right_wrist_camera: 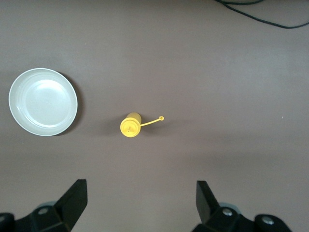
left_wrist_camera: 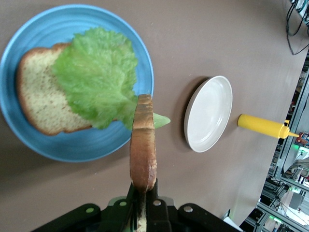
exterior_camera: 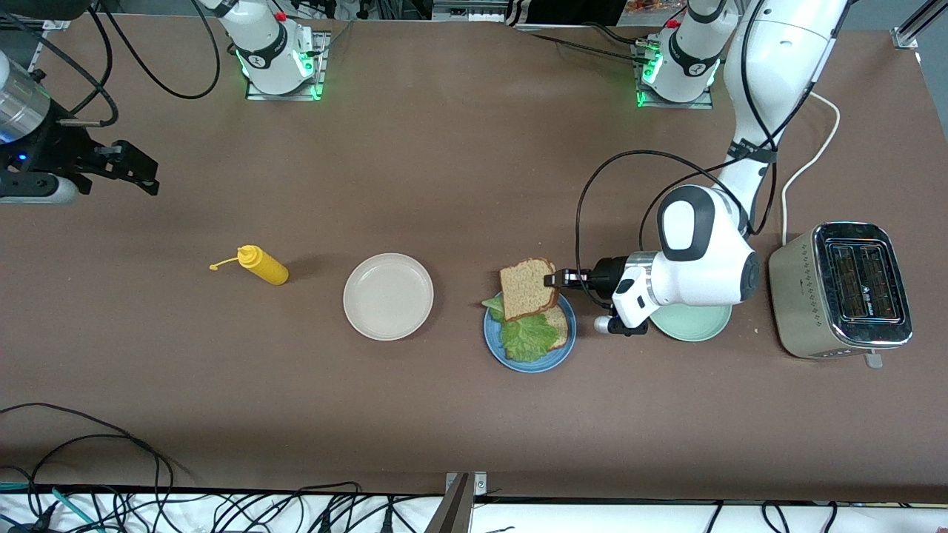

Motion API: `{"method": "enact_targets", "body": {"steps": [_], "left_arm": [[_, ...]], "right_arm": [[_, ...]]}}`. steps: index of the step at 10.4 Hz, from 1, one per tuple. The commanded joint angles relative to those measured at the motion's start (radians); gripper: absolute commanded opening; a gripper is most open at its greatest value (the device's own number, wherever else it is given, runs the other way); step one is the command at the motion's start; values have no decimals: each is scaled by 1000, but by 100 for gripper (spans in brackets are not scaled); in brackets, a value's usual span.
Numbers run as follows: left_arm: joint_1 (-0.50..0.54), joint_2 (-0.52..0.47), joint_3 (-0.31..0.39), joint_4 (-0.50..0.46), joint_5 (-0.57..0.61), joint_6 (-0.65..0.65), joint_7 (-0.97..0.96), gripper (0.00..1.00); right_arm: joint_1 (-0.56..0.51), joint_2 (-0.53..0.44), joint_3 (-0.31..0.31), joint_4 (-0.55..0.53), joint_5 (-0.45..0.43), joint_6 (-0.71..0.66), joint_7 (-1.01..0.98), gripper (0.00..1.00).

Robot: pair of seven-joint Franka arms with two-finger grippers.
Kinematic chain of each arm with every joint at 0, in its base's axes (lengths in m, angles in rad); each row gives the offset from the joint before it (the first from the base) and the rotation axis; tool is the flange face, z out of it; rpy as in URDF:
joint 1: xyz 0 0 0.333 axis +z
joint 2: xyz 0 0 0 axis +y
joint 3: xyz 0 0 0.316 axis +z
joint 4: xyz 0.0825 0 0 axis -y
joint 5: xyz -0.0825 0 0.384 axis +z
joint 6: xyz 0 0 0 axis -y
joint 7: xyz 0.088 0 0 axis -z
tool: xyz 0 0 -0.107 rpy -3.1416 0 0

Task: Make sandwich in blue plate with both arms
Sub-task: 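Lower the bread slice onto the lettuce with the left gripper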

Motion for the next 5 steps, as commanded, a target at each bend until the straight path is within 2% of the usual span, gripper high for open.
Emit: {"method": "enact_targets", "body": {"steps": [1, 3, 5], "left_arm": [[-18, 32, 12, 68, -50, 8, 1, 0], [-23, 40, 12, 70, -50, 12, 6, 0], [-27, 52, 12, 68, -50, 28, 12, 0]], "right_arm": [[-8, -24, -28, 25, 38, -54, -25, 100], [-3, -28, -5, 22, 38, -55, -15, 100], [-3, -27, -8, 25, 38, -52, -21, 100]]}}
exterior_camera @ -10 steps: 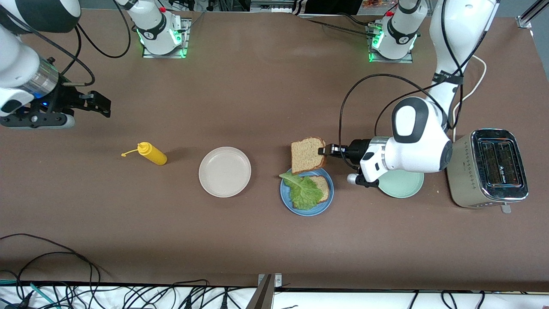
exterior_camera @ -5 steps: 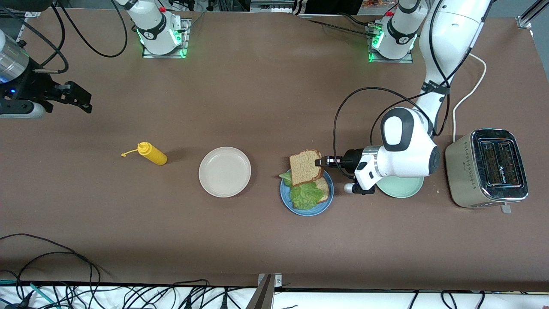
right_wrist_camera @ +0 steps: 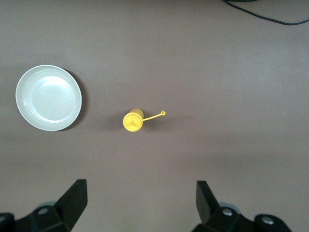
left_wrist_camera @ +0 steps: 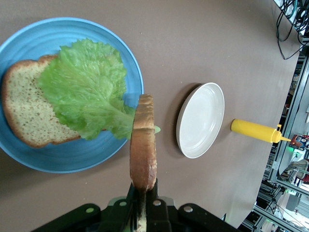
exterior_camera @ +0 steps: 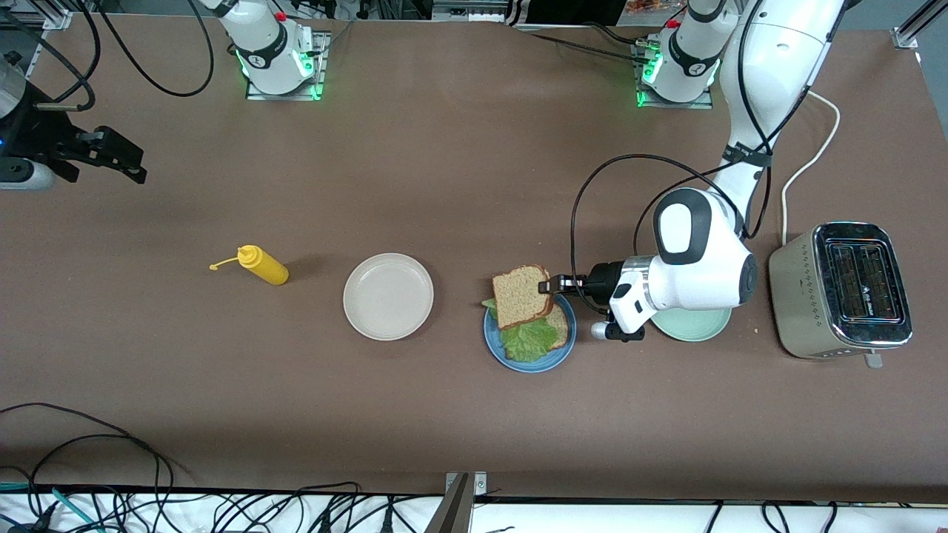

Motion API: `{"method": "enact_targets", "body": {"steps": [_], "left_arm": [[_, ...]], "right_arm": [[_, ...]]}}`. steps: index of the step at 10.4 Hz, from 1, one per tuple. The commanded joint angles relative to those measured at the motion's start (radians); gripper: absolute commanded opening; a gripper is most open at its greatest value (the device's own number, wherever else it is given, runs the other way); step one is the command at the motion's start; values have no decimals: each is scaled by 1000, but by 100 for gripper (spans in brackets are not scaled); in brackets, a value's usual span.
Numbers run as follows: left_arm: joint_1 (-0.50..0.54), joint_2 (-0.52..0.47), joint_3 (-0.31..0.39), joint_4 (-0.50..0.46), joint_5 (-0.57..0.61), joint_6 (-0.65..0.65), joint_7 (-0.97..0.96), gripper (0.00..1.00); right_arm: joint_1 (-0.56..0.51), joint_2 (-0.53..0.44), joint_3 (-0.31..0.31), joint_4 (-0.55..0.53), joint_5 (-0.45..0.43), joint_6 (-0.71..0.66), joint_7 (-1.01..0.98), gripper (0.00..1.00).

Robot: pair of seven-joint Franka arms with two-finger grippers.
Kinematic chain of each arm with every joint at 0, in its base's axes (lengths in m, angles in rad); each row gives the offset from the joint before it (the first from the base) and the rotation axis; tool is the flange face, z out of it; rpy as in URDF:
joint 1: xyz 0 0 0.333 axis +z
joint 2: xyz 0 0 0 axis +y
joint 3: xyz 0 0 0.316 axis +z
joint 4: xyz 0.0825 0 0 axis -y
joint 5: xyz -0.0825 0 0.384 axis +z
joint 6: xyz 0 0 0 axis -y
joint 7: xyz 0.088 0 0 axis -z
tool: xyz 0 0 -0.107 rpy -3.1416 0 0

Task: Make sandwich in blue plate with both arms
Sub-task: 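Lower the bread slice onto the lettuce with the left gripper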

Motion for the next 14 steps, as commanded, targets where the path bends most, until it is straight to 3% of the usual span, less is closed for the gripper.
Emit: {"method": "enact_targets", "body": {"steps": [1, 5, 6, 9, 11, 14], "left_arm": [[-21, 47, 12, 29, -35, 32, 14, 0], [-7, 79, 15, 28, -35, 60, 129, 0], [5, 84, 15, 28, -35, 60, 131, 1], [20, 105, 15, 26, -37, 95, 132, 40], [27, 123, 15, 26, -37, 99, 134, 60], [33, 136, 15, 26, -37, 110, 132, 70]], "right_arm": [[-4, -9, 5, 10, 16, -20, -12, 100], [-7, -35, -5, 7, 4, -124, 2, 100], [-7, -35, -45, 10, 13, -121, -15, 100], [-7, -75, -50, 10, 16, -228, -16, 100], [-7, -76, -48, 10, 5, -231, -16, 100], [-7, -142, -88, 7, 5, -257, -27, 100]]}}
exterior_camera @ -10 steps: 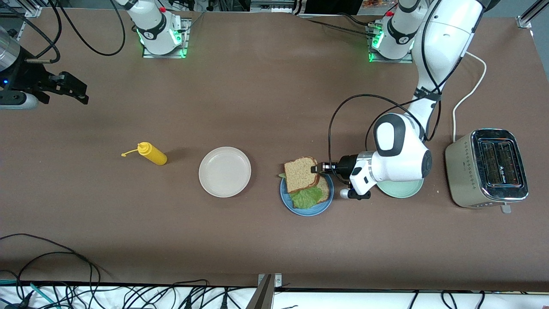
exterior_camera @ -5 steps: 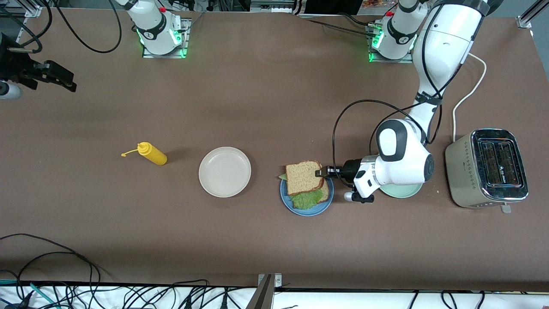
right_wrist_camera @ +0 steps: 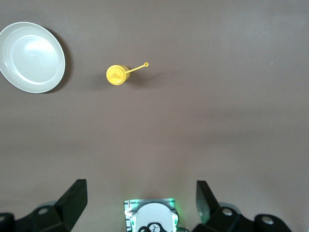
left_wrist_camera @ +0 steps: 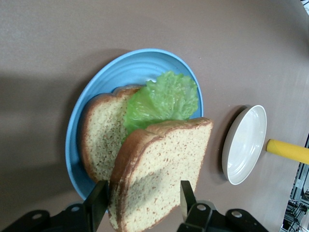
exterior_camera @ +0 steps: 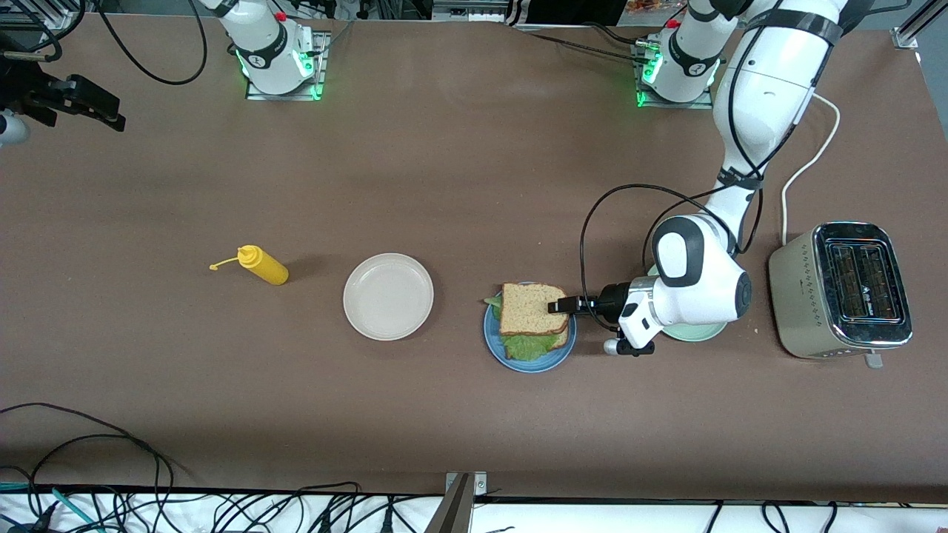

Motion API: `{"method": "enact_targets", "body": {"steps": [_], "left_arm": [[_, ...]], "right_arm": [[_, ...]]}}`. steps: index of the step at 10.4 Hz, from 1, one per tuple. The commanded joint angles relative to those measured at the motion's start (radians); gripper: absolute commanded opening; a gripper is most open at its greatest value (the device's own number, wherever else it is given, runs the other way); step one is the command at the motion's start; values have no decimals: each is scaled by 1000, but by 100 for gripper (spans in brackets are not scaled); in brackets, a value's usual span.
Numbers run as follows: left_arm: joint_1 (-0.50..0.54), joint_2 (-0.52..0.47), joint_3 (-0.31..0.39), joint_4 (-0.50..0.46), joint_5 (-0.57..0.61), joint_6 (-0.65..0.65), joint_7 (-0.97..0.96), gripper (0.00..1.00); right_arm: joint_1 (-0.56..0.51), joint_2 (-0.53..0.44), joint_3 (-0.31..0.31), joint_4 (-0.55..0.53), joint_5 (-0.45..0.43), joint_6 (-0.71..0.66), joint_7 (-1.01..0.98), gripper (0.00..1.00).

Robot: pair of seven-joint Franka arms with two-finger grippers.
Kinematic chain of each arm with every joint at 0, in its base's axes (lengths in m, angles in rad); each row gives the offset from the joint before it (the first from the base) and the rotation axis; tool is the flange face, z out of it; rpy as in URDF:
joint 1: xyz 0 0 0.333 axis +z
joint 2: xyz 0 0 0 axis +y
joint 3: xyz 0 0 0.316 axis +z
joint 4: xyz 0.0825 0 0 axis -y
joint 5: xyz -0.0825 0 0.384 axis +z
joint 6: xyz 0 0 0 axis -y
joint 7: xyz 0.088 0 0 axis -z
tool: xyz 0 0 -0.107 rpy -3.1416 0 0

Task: Make sandwich in blue plate with both arms
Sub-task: 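Open the left gripper and withdraw it toward the toaster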

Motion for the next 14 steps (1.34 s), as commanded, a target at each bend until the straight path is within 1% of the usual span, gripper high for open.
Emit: {"method": "enact_targets", "body": {"steps": [1, 2, 3, 5, 6, 7, 8, 10, 12, 14], "left_arm": [[13, 21, -1, 25, -36, 3, 31, 73], [20, 23, -1, 25, -36, 3, 29, 77], [31, 24, -1, 25, -38, 3, 29, 78], [37, 26, 0, 23, -36, 3, 29, 80], [42, 20, 3, 23, -36, 3, 29, 87], [63, 3, 7, 14, -35, -4, 29, 100], [82, -23, 7, -4, -27, -15, 25, 100], [115, -78, 17, -29, 5, -113, 22, 100], [180, -140, 17, -44, 179, -197, 23, 100], [239, -202, 26, -46, 313, -294, 22, 100]], "right_arm": [[-4, -68, -38, -4, 4, -47, -39, 100], [-2, -62, -35, -34, 2, -41, -43, 100], [-1, -48, -24, -56, 1, -26, -43, 100], [1, -13, 25, -64, 2, 9, -38, 100], [1, -8, 39, -65, 4, 22, -32, 100], [1, -8, 39, -70, 2, 17, -38, 100], [1, -10, 39, -85, -1, 23, -35, 100], [1, -7, 39, -82, -28, 29, -33, 100], [-1, -4, 39, -78, -28, -3, -41, 100], [2, -5, 59, -76, -28, -7, -29, 100]]}}
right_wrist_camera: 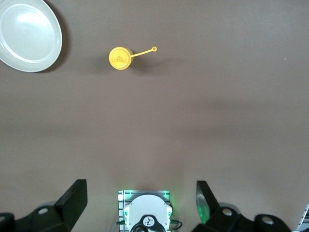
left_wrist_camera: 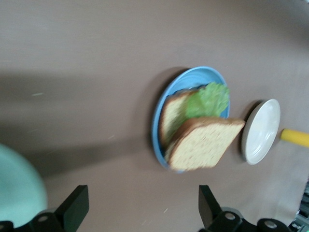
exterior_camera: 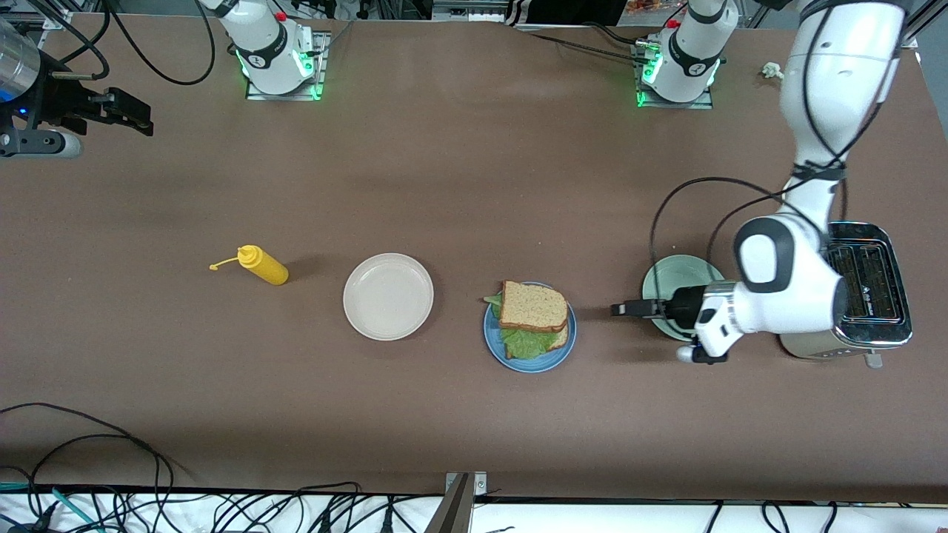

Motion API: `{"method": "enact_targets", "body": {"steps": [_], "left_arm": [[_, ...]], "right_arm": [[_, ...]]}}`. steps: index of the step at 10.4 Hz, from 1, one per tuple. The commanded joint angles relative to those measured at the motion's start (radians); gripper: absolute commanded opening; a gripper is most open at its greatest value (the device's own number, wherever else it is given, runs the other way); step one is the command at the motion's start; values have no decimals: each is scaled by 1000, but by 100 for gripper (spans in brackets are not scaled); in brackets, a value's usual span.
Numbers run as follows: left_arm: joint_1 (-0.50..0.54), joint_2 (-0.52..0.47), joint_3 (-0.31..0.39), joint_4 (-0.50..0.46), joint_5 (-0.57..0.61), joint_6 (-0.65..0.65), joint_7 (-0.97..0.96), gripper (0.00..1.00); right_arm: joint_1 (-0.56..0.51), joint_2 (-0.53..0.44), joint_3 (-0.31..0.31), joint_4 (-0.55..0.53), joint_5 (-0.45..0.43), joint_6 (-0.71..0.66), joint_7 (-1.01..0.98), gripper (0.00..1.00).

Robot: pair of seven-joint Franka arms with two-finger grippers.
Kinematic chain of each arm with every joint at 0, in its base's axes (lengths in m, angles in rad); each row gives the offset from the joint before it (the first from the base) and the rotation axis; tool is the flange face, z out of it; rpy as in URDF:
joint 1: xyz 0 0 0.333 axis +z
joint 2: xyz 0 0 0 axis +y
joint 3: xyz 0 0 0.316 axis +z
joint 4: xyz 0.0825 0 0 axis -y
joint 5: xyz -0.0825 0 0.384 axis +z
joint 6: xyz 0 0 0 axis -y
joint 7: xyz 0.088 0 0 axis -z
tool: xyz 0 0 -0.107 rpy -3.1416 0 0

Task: Make sandwich in blue plate with both arms
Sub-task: 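Open the left gripper and withdraw it toward the toaster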

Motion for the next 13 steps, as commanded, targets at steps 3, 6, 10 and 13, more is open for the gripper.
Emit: {"method": "enact_targets", "body": {"steps": [3, 6, 10, 13], "left_arm": [[76, -194, 82, -50, 269, -202, 17, 100], [76, -349, 85, -97, 474, -253, 11, 100], [65, -559, 82, -185, 607, -269, 11, 100], [61, -651, 73, -185, 705, -327, 8, 100]], "right_arm": [[-2, -12, 23, -6, -11, -23, 3, 100], [-2, -14, 23, -6, -11, -37, 1, 100], [-5, -12, 20, -6, -9, -40, -3, 100], [-5, -11, 14, -6, -3, -40, 3, 100]]}}
